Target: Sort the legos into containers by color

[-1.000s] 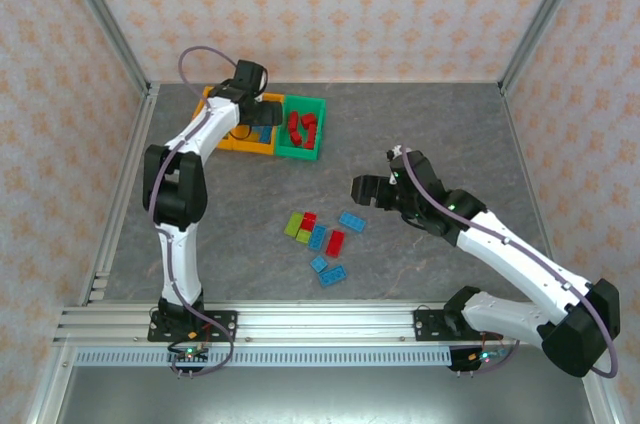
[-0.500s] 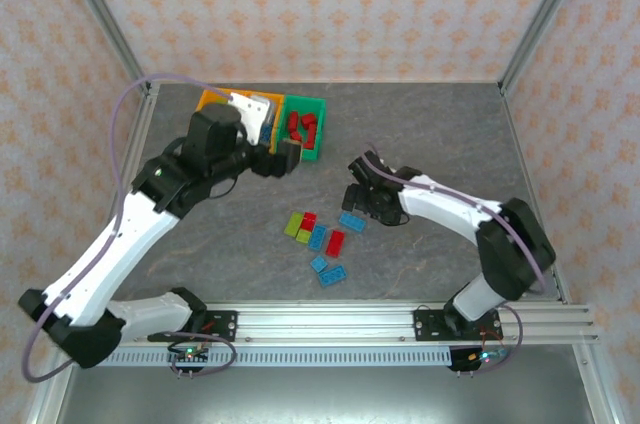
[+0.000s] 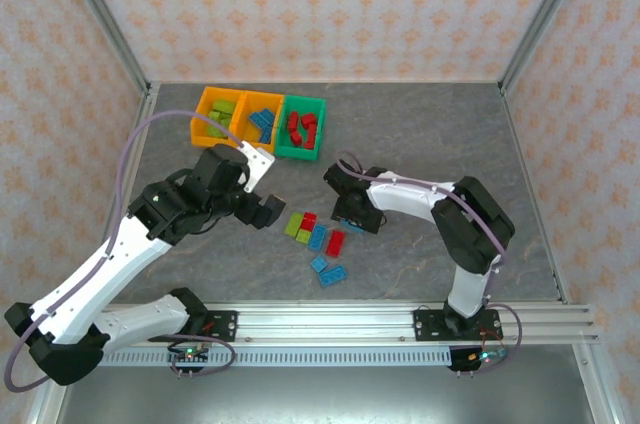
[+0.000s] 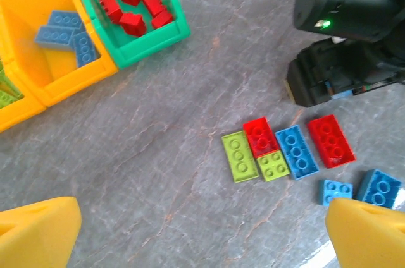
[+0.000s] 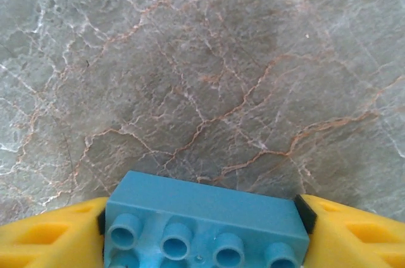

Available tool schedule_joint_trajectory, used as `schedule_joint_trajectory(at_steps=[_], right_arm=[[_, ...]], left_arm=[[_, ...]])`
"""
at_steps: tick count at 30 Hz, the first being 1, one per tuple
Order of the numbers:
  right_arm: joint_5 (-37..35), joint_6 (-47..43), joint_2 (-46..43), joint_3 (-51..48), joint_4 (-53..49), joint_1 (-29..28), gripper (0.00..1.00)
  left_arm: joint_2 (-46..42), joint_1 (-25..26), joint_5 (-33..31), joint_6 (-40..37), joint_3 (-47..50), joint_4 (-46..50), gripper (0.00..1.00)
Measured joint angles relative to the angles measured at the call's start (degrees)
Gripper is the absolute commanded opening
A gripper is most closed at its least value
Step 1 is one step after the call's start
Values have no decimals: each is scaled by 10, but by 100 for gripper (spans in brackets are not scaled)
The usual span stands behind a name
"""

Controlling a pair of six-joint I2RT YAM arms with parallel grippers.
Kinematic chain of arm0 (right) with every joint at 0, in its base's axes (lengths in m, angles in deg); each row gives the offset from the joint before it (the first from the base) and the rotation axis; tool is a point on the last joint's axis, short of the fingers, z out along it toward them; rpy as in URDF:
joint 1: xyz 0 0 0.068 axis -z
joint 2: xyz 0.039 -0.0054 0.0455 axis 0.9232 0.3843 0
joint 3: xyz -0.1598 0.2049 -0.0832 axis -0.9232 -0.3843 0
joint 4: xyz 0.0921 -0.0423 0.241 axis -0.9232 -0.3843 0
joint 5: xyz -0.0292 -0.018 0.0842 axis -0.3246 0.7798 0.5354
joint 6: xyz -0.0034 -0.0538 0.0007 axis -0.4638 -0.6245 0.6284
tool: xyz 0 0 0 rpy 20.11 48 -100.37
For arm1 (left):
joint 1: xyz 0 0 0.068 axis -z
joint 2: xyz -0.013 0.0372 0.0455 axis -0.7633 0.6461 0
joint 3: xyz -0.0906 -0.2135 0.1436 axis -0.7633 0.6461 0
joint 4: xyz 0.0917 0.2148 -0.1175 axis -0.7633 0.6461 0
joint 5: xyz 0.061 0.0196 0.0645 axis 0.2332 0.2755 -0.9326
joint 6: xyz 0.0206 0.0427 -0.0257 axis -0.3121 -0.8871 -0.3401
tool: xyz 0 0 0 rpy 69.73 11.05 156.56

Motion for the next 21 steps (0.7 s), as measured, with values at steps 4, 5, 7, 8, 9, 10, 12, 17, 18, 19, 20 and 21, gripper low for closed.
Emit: schedule_joint_trajectory(at_steps=[4,5,7,8,9,10,12,17,18,19,20,21], right_arm=[[-9,12,-10,-7,0,-1,51],[-13,12,-16,-8,-1,-1,51],[-27,10,-34,-8,-2,-4,51],[-41,2,-51,-8,-1,-7,51],[-54,-11,-73,-5,2,-12,51],[-64,-22,-89,-1,6,-17,51],[-80,-58,-124,16,33,-25,49],[-87,-190,-123,92,156,-28,49],[-85,-224,-105,119,179,-28,49],[-83,-251,-85,145,193,-28,49],[-82,-285,-54,183,208,-28,49],[-82,-314,-21,220,220,-28,49]], left_arm=[[-25,0,-34,0,27,-2,100],[-32,0,-41,0,31,-2,100],[-46,0,-58,0,36,-4,100],[-54,0,-67,0,39,-6,100],[-64,0,-77,0,41,-8,100],[-70,0,-84,0,43,-10,100],[-85,-3,-98,0,48,-14,100],[-107,-28,-124,1,66,-34,100],[-109,-33,-129,1,70,-36,100],[-110,-37,-134,0,72,-37,100],[-111,-40,-138,1,74,-41,100],[-111,-42,-142,1,75,-41,100]])
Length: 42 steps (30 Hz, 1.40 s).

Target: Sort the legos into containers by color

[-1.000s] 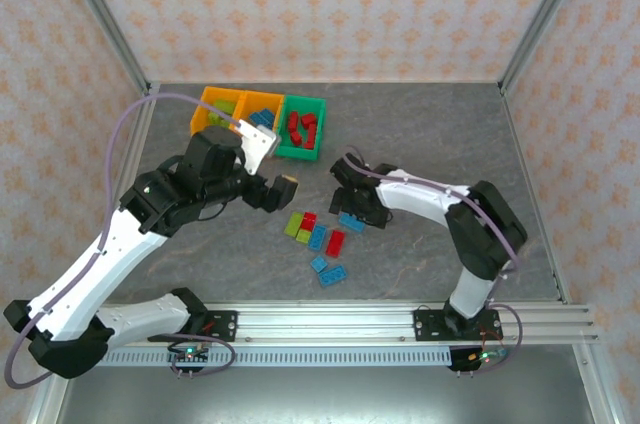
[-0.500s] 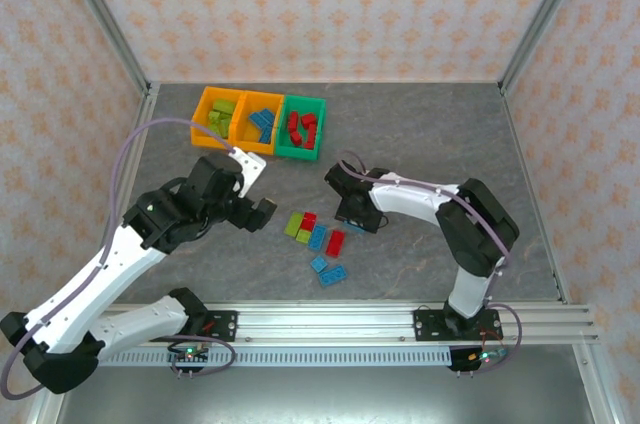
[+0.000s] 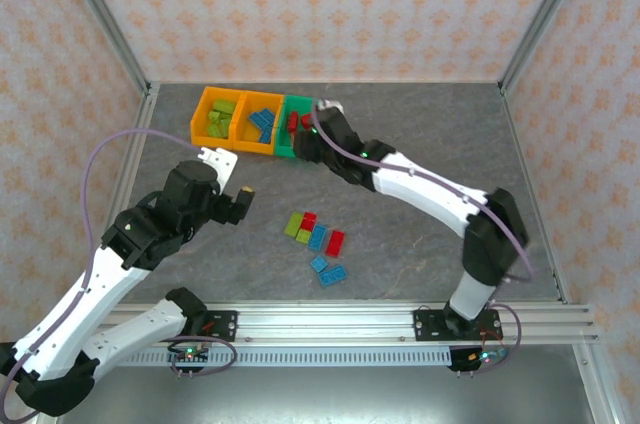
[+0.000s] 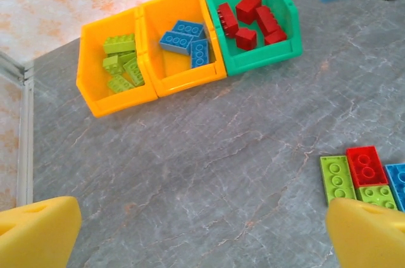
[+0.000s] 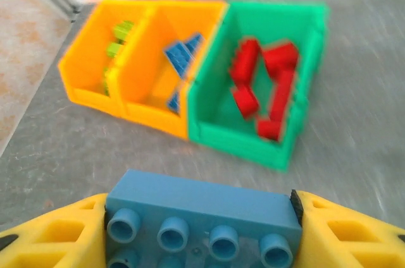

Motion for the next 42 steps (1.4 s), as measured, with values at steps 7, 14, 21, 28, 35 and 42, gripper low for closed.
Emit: schedule_joint_trajectory(at_steps=[7,14,21,28,35,42], right_arm=[[-6,-176,247,257,21,0,52],[-31,-293,480,545,-26,0,71],[-43,-339,536,630,-63,0,80],[-34,-318,409,476,-89,0,79],[3,-254,98,182,-80,0,80],[97,-176,-220,-82,-75,0,84]], left_arm=[[0,-10,-10,0,4,-6,100],[0,-20,-9,0,6,-15,100],[7,-26,-9,0,6,-17,100],[23,-34,-14,0,6,-17,100],[31,-41,-25,20,4,-14,100],[87,-41,52,155,-12,-10,94]])
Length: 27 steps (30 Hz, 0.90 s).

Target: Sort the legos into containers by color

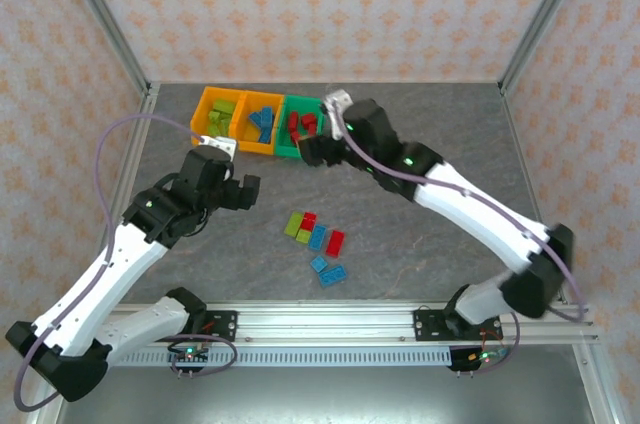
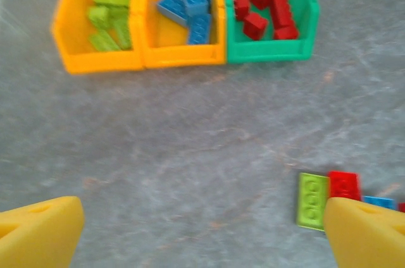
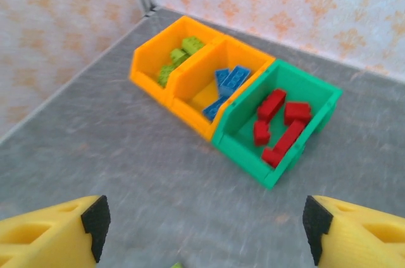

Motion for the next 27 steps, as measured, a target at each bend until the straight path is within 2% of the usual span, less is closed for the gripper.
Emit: schedule_joint_trajectory(at_steps=[3,5,8,11,17,20,24,27], right_arm=[[26,33,-76,-82,-17,0,85],[35,57,-109,-131,-40,0,86],[38,85,-137,-183,-71,0,86],[31,109,-149,-212,-91,0,86],[10,131,-152,-224,-101,0,87],[2,134,-152,-225,-101,0,87],[-2,136,-152,-228,-101,0,87],[-3,137,-152,-228,-101,0,87]], left_arm=[[34,14,47,70,14,-20,88],[74,47,68,112,22,-40,83],[158,103,89,157,22,-72,75],[252,134,97,178,12,-94,68],[386,144,97,182,-21,-114,64],[419,144,93,177,-36,-122,62],[450,144,93,170,-52,-130,55],[469,144,94,165,-59,-138,55]])
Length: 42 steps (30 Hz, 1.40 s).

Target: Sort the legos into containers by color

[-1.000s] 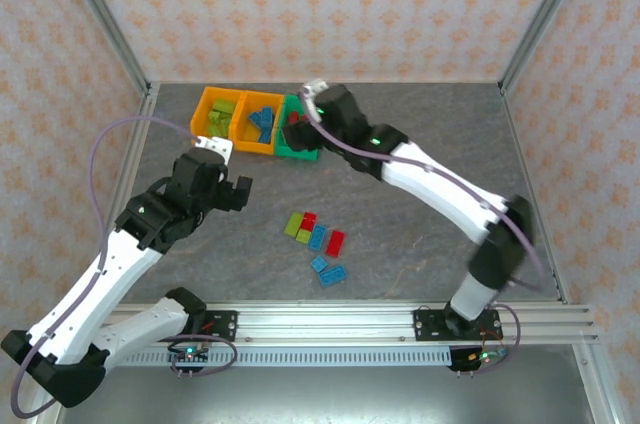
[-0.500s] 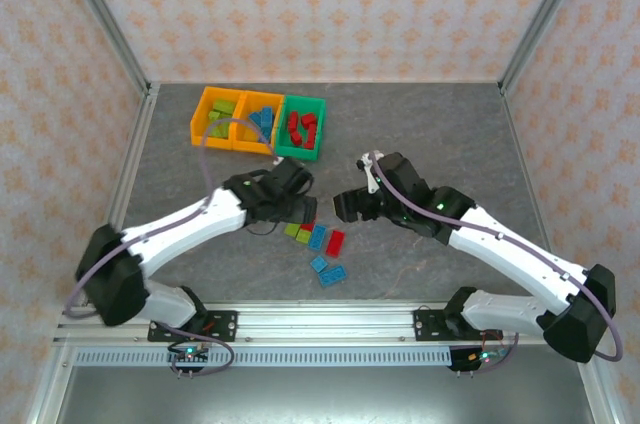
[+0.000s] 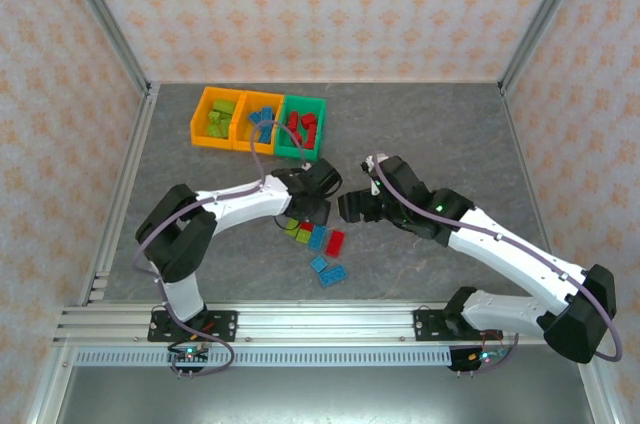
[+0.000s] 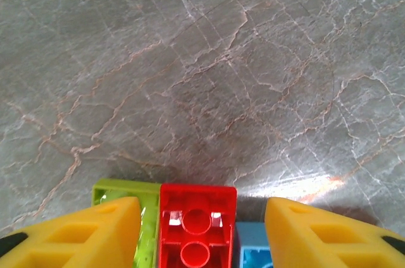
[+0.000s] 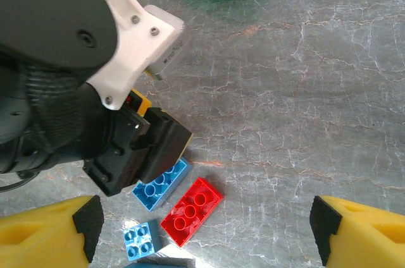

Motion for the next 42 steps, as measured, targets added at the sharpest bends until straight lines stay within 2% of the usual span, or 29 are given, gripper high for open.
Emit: schedule_joint_trajectory(at_steps=[8,17,21,26,32,37,39,42], right_arm=[[0,4,0,0,0,0,87],[0,8,0,0,0,0,87],[0,10,0,0,0,0,87],[-4,17,0,-2,5,0,87],[-2,30,0,-7,29,0,87],[-2,41,3,-7,46,0,87],[-4,45,3,-8,48,0,87],[-14,52,3,-12,47,0,87]], left_arm=[[45,0,-3,0,-16,-2,52],[60,0,-5,0,-16,-2,35],[44,0,-10,-6,-16,-1,31],[-24,-14,-37,-30,-35,6,30],[-30,-108,-55,-75,-144,-17,30],[83,-180,-65,-106,-299,-38,31],[139,-197,-64,-115,-361,-38,37],[208,-213,-60,-129,-430,-31,51]])
